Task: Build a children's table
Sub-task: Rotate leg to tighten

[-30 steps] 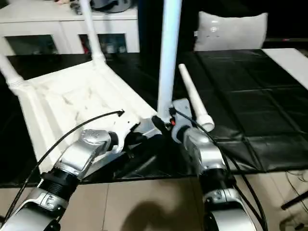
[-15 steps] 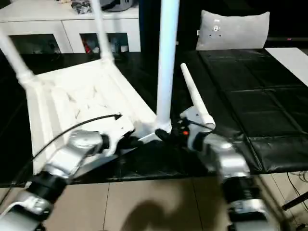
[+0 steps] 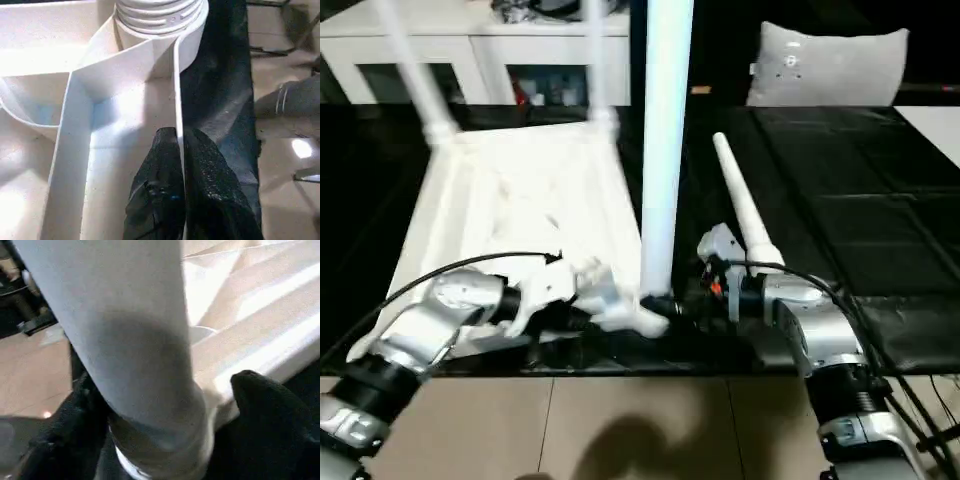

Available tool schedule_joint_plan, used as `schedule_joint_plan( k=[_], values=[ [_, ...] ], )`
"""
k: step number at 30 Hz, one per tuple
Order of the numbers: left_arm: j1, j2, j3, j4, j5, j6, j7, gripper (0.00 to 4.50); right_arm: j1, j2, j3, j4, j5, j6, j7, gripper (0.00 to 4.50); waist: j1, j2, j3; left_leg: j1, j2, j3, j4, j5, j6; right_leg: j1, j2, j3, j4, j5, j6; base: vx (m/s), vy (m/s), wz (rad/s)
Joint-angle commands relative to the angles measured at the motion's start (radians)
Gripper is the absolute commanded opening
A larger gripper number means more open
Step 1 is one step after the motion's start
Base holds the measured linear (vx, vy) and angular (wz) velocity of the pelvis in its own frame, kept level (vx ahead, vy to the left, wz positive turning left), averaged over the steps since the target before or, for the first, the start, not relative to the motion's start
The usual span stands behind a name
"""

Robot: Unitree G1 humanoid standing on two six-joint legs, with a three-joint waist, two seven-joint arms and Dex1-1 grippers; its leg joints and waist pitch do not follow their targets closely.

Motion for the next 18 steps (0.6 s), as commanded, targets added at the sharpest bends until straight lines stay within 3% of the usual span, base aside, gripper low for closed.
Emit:
schedule_joint_plan(
  k=[1, 10, 18],
  values=[
    [0.017, 0.008, -0.073, 0.02, 0.027, -0.007, -0.058, 0.0, 0.004, -0.007, 0.008, -0.012, 0.004, 0.007, 0.021, 3.71, -0.005, -0.013, -0.056, 0.0, 0.026, 0.001, -0.053, -0.049, 0.091, 0.048, -0.054, 0.047, -0.052, 0.056, -0.256, 0.0, 0.0, 0.0],
    [0.017, 0.013, -0.077, 0.022, 0.026, -0.01, -0.072, 0.0, 0.014, 0.0, 0.025, -0.013, 0.025, 0.036, 0.066, 2.88, 0.0, -0.016, -0.058, -0.002, 0.024, 0.001, -0.051, -0.037, 0.086, 0.051, -0.054, 0.047, -0.049, 0.065, -0.251, 0.0, 0.0, 0.0],
    [0.022, 0.01, -0.072, 0.02, 0.021, -0.001, -0.071, 0.0, 0.043, 0.007, 0.035, -0.031, 0.037, 0.076, 0.085, 2.57, 0.002, -0.013, -0.058, -0.001, 0.024, 0.0, -0.051, -0.044, 0.081, 0.051, -0.053, 0.046, -0.049, 0.058, -0.249, 0.0, 0.0, 0.0]
  ],
)
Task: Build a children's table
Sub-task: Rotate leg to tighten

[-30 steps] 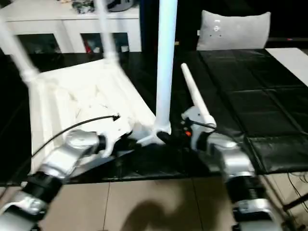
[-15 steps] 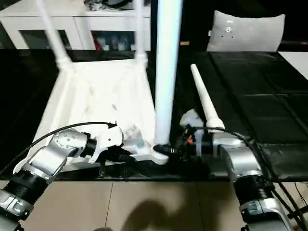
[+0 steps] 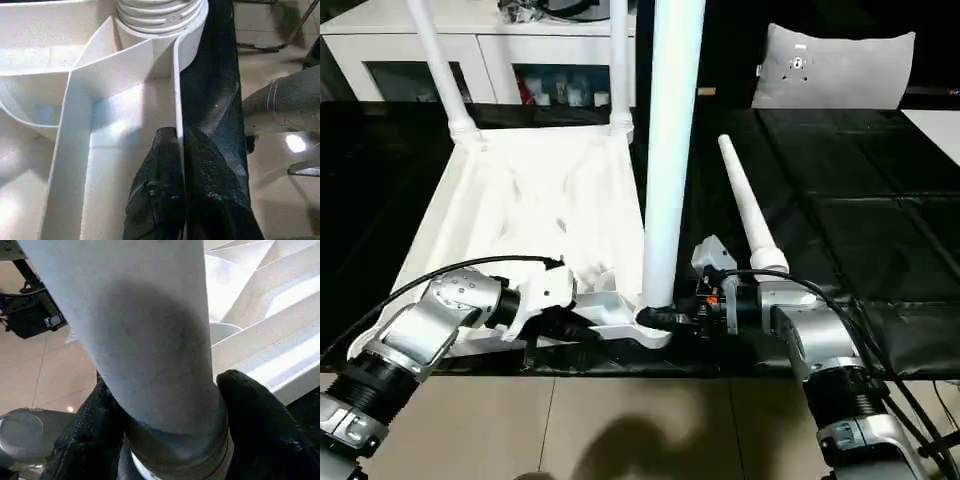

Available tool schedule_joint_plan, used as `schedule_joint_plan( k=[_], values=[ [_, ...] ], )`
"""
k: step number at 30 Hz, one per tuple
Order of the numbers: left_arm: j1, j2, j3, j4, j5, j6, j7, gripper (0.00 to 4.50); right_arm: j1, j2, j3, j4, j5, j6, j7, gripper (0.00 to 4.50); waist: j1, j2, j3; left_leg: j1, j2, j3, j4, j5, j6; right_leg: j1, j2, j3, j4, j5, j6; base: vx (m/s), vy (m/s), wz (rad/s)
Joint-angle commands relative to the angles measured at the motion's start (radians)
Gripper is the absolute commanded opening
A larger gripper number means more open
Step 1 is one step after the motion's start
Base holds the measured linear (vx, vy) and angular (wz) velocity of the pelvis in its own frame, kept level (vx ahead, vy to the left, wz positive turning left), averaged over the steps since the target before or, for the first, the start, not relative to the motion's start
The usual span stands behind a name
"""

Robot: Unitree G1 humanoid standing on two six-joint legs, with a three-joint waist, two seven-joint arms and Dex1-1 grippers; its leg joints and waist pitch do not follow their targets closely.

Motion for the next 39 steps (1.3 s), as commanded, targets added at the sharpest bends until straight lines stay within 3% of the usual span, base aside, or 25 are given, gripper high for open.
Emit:
schedule_joint_plan(
  k=[1, 6, 7, 9, 10, 11, 13, 14, 15, 18, 20, 21, 24, 27, 34, 35, 39],
  values=[
    [0.025, 0.0, -0.063, 0.016, 0.021, 0.016, -0.036, 0.0, 0.028, 0.009, 0.022, -0.023, 0.019, 0.042, 0.032, 2.56, -0.003, -0.01, -0.057, -0.001, 0.024, 0.0, -0.052, -0.046, 0.081, 0.05, -0.053, 0.047, -0.052, 0.055, -0.248, 0.0, 0.0, 0.0],
    [0.043, -0.039, -0.022, -0.019, -0.006, 0.119, 0.036, 0.0, 0.045, 0.09, -0.015, -0.024, 0.025, 0.092, -0.134, 2.55, -0.005, -0.007, -0.052, -0.002, 0.026, -0.001, -0.059, -0.089, 0.057, 0.049, -0.057, 0.048, -0.058, -0.003, -0.241, 0.0, 0.0, 0.0],
    [0.043, -0.064, -0.004, -0.022, -0.011, 0.15, 0.08, 0.0, 0.036, 0.126, -0.027, -0.003, 0.005, 0.088, -0.22, 2.55, -0.013, -0.007, -0.044, -0.001, 0.024, -0.002, -0.068, -0.145, 0.029, 0.048, -0.059, 0.047, -0.071, -0.112, -0.219, 0.0, 0.0, 0.0],
    [0.042, -0.083, 0.01, -0.022, -0.015, 0.168, 0.113, 0.0, 0.028, 0.148, -0.035, 0.012, -0.006, 0.093, -0.275, 2.55, -0.023, -0.01, -0.04, 0.001, 0.021, -0.005, -0.077, -0.196, 0.0, 0.05, -0.063, 0.049, -0.084, -0.247, -0.186, 0.0, 0.0, 0.0],
    [0.039, -0.104, 0.028, -0.023, -0.023, 0.196, 0.145, 0.0, 0.02, 0.17, -0.043, 0.025, -0.015, 0.096, -0.325, 2.55, -0.026, -0.006, -0.04, 0.002, 0.021, -0.006, -0.078, -0.21, -0.005, 0.049, -0.063, 0.049, -0.087, -0.28, -0.175, 0.0, 0.0, 0.0],
    [0.022, -0.196, 0.102, -0.019, -0.063, 0.287, 0.266, 0.0, -0.017, 0.255, -0.098, 0.081, -0.028, 0.114, -0.52, 2.54, -0.04, -0.007, -0.037, -0.001, 0.021, -0.006, -0.081, -0.222, -0.017, 0.047, -0.06, 0.051, -0.088, -0.308, -0.164, -0.053, -0.007, -0.05],
    [0.01, -0.231, 0.124, -0.013, -0.068, 0.311, 0.318, 0.0, -0.036, 0.282, -0.111, 0.111, -0.05, 0.108, -0.605, 2.54, -0.054, -0.01, -0.037, -0.001, 0.015, -0.011, -0.084, -0.239, -0.036, 0.048, -0.062, 0.047, -0.095, -0.381, -0.144, -0.053, -0.005, -0.08],
    [-0.002, -0.263, 0.141, -0.002, -0.065, 0.324, 0.371, 0.0, -0.052, 0.305, -0.125, 0.138, -0.067, 0.106, -0.683, 2.54, -0.066, -0.01, -0.036, -0.006, 0.013, -0.012, -0.084, -0.231, -0.034, 0.048, -0.06, 0.046, -0.098, -0.385, -0.133, 0.0, 0.0, 0.0],
    [-0.008, -0.278, 0.146, 0.005, -0.061, 0.329, 0.395, 0.0, -0.059, 0.315, -0.132, 0.151, -0.075, 0.106, -0.721, 2.54, -0.071, -0.011, -0.037, 0.001, 0.012, -0.01, -0.083, -0.241, -0.029, 0.041, -0.057, 0.048, -0.103, -0.384, -0.129, 0.0, 0.0, 0.0],
    [-0.026, -0.323, 0.153, 0.036, -0.027, 0.304, 0.485, 0.0, -0.076, 0.349, -0.172, 0.185, -0.067, 0.077, -0.81, 2.54, -0.069, -0.017, -0.039, 0.002, 0.011, -0.007, -0.081, -0.219, -0.005, 0.039, -0.056, 0.052, -0.105, -0.358, -0.126, 0.0, 0.0, 0.0],
    [-0.029, -0.344, 0.147, 0.044, -0.01, 0.305, 0.509, 0.0, -0.069, 0.359, -0.178, 0.18, -0.069, 0.033, -0.812, 2.54, -0.065, -0.013, -0.043, -0.001, 0.011, -0.005, -0.077, -0.168, 0.007, 0.043, -0.052, 0.053, -0.096, -0.27, -0.142, 0.0, 0.0, 0.0],
    [-0.028, -0.343, 0.141, 0.04, -0.003, 0.307, 0.504, 0.0, -0.066, 0.36, -0.181, 0.175, -0.069, 0.027, -0.808, 2.89, -0.063, -0.011, -0.045, -0.002, 0.013, -0.004, -0.074, -0.148, 0.014, 0.042, -0.051, 0.053, -0.091, -0.213, -0.152, 0.0, 0.0, 0.0],
    [-0.023, -0.336, 0.134, 0.033, 0.007, 0.311, 0.496, 0.0, -0.059, 0.363, -0.195, 0.161, -0.06, 0.012, -0.792, 3.1, -0.057, -0.01, -0.05, -0.006, 0.012, -0.003, -0.069, -0.093, 0.035, 0.049, -0.048, 0.052, -0.077, -0.085, -0.18, 0.0, 0.0, 0.0],
    [-0.023, -0.318, 0.13, 0.038, 0.012, 0.303, 0.495, 0.0, -0.053, 0.354, -0.195, 0.153, -0.061, -0.008, -0.78, 3.4, -0.055, -0.006, -0.053, -0.005, 0.013, -0.002, -0.066, -0.072, 0.051, 0.05, -0.047, 0.05, -0.072, -0.019, -0.205, 0.0, 0.0, 0.0],
    [-0.017, -0.252, 0.102, 0.066, 0.042, 0.243, 0.452, 0.0, -0.025, 0.288, -0.202, 0.107, -0.04, -0.088, -0.679, 3.94, -0.052, -0.004, -0.053, -0.007, 0.015, -0.001, -0.066, -0.079, 0.058, 0.052, -0.051, 0.048, -0.073, -0.021, -0.209, 0.0, 0.0, 0.0],
    [-0.014, -0.229, 0.089, 0.069, 0.049, 0.225, 0.428, 0.0, -0.016, 0.254, -0.201, 0.088, -0.038, -0.095, -0.628, 4.15, -0.051, -0.004, -0.052, -0.007, 0.015, -0.001, -0.066, -0.086, 0.06, 0.052, -0.052, 0.048, -0.075, -0.028, -0.209, 0.0, 0.0, 0.0],
    [-0.002, -0.18, 0.055, 0.061, 0.053, 0.19, 0.356, 0.0, 0.004, 0.173, -0.18, 0.041, -0.031, -0.09, -0.498, 4.28, -0.047, -0.003, -0.051, -0.006, 0.017, -0.001, -0.066, -0.099, 0.067, 0.053, -0.052, 0.047, -0.078, -0.06, -0.193, 0.0, 0.0, 0.0]
  ],
)
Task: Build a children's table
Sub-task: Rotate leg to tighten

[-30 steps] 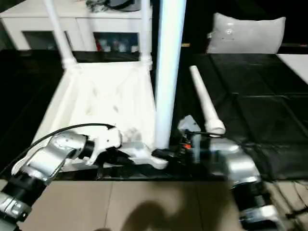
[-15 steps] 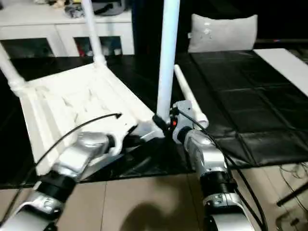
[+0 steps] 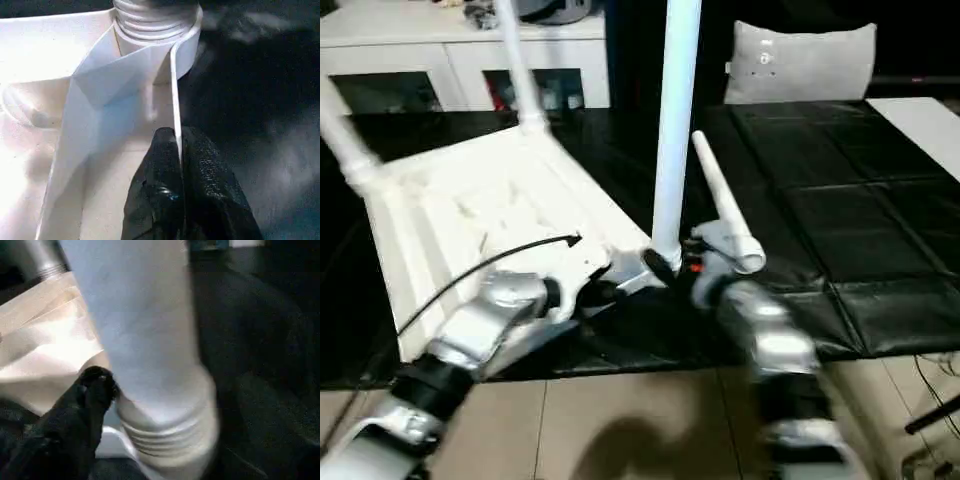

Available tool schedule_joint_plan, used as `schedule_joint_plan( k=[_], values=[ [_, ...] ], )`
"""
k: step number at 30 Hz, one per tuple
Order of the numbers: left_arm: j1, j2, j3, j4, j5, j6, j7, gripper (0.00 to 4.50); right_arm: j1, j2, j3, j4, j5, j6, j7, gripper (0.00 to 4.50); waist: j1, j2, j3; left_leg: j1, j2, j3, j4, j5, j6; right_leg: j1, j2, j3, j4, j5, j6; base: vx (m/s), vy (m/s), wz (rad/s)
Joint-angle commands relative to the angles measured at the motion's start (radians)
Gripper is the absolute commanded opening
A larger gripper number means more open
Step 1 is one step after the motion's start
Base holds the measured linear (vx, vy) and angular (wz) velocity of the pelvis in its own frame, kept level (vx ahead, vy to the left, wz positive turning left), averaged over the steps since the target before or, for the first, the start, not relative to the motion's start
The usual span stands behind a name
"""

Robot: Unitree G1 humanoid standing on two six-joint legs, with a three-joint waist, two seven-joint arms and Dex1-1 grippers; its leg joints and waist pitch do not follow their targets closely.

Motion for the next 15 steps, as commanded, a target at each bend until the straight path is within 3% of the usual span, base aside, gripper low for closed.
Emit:
schedule_joint_plan(
  k=[1, 10, 15],
  values=[
    [0.02, 0.028, -0.041, 0.014, 0.022, -0.013, -0.048, 0.0, 0.006, -0.02, 0.014, -0.038, 0.01, 0.0, 0.065, 4.4, 0.006, -0.012, -0.048, -0.008, 0.017, -0.001, -0.055, -0.104, 0.08, 0.054, -0.053, 0.045, -0.074, -0.067, -0.195, 0.0, 0.0, 0.0],
    [0.038, 0.156, -0.117, -0.002, 0.028, -0.131, -0.244, 0.0, 0.025, -0.146, 0.085, -0.108, 0.046, 0.03, 0.333, 4.4, 0.014, -0.015, -0.049, -0.007, 0.02, 0.0, -0.052, -0.091, 0.098, 0.053, -0.053, 0.043, -0.067, -0.035, -0.225, 0.0, 0.0, 0.0],
    [0.042, 0.193, -0.136, -0.025, 0.015, -0.139, -0.322, 0.0, 0.013, -0.163, 0.112, -0.103, 0.046, 0.04, 0.402, 4.03, 0.03, -0.015, -0.049, -0.002, 0.025, 0.002, -0.052, -0.095, 0.092, 0.047, -0.055, 0.045, -0.064, -0.054, -0.231, 0.0, 0.0, 0.0]
  ],
)
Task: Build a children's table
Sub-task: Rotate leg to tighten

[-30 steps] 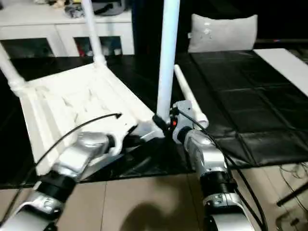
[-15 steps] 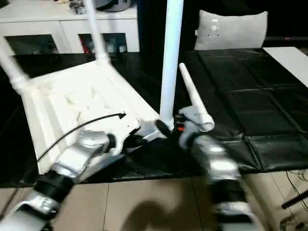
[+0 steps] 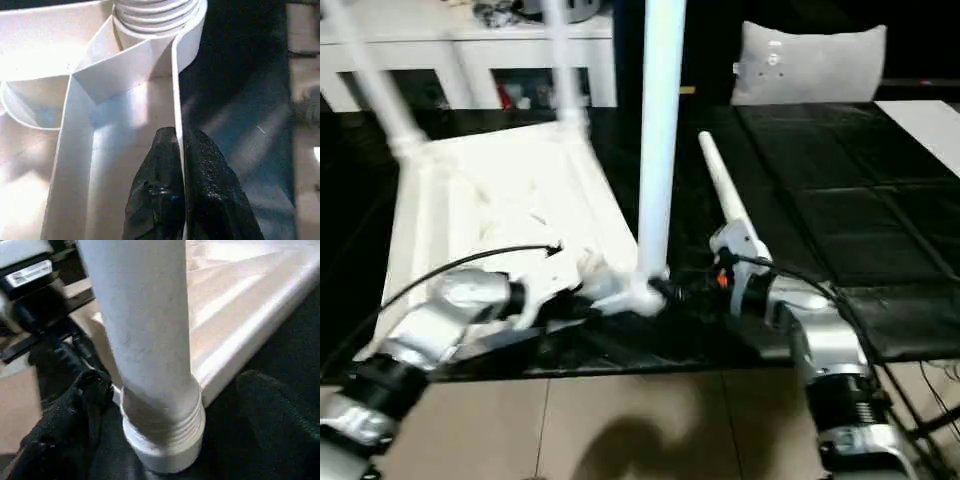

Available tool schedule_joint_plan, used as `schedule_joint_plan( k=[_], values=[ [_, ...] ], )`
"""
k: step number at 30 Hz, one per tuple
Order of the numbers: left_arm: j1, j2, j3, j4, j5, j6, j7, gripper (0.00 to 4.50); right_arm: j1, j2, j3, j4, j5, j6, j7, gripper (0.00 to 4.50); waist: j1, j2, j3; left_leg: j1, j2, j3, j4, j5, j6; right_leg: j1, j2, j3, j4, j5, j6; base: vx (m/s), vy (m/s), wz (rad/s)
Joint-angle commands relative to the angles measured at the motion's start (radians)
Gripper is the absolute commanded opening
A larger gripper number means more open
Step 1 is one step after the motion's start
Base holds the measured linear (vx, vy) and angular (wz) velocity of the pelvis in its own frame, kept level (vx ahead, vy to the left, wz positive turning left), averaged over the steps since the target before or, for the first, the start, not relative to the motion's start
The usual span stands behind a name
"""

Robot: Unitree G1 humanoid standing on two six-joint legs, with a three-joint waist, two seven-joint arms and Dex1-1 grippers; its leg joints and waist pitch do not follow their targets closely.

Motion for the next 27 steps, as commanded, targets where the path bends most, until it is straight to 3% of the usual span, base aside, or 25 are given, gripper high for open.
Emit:
schedule_joint_plan(
  k=[1, 10, 16, 24, 27],
  values=[
    [0.026, 0.013, -0.07, 0.009, 0.023, 0.005, -0.059, 0.0, -0.012, -0.001, 0.014, 0.002, 0.007, 0.009, 0.023, 3.96, 0.0, -0.015, -0.051, -0.001, 0.025, 0.002, -0.053, -0.096, 0.084, 0.046, -0.054, 0.046, -0.063, -0.048, -0.232, 0.0, 0.0, 0.0],
    [0.025, 0.032, -0.086, -0.007, 0.011, 0.0, -0.128, 0.0, -0.024, 0.022, 0.073, 0.019, 0.016, 0.058, 0.098, 3.2, 0.007, -0.018, -0.054, -0.004, 0.023, 0.001, -0.049, -0.06, 0.085, 0.05, -0.054, 0.045, -0.054, 0.01, -0.243, 0.0, 0.0, 0.0],
    [0.025, 0.033, -0.087, -0.009, 0.01, 0.005, -0.133, 0.0, -0.032, 0.028, 0.079, 0.045, 0.013, 0.063, 0.112, 2.64, 0.014, -0.019, -0.052, -0.003, 0.024, 0.001, -0.051, -0.077, 0.07, 0.049, -0.055, 0.046, -0.057, -0.021, -0.233, 0.0, 0.0, 0.0],
    [0.029, 0.028, -0.071, -0.004, 0.012, 0.03, -0.115, 0.0, 0.002, 0.022, 0.089, 0.014, 0.022, 0.087, 0.126, 2.54, 0.016, -0.018, -0.054, -0.002, 0.023, 0.001, -0.05, -0.069, 0.068, 0.05, -0.054, 0.046, -0.054, -0.001, -0.233, 0.0, 0.0, 0.0],
    [0.031, 0.004, -0.053, -0.006, 0.001, 0.077, -0.082, 0.0, 0.021, 0.077, 0.068, 0.02, 0.006, 0.089, -0.001, 2.54, 0.014, -0.015, -0.052, -0.003, 0.023, 0.001, -0.051, -0.073, 0.063, 0.047, -0.055, 0.047, -0.055, -0.002, -0.235, 0.0, 0.0, 0.0]
  ],
)
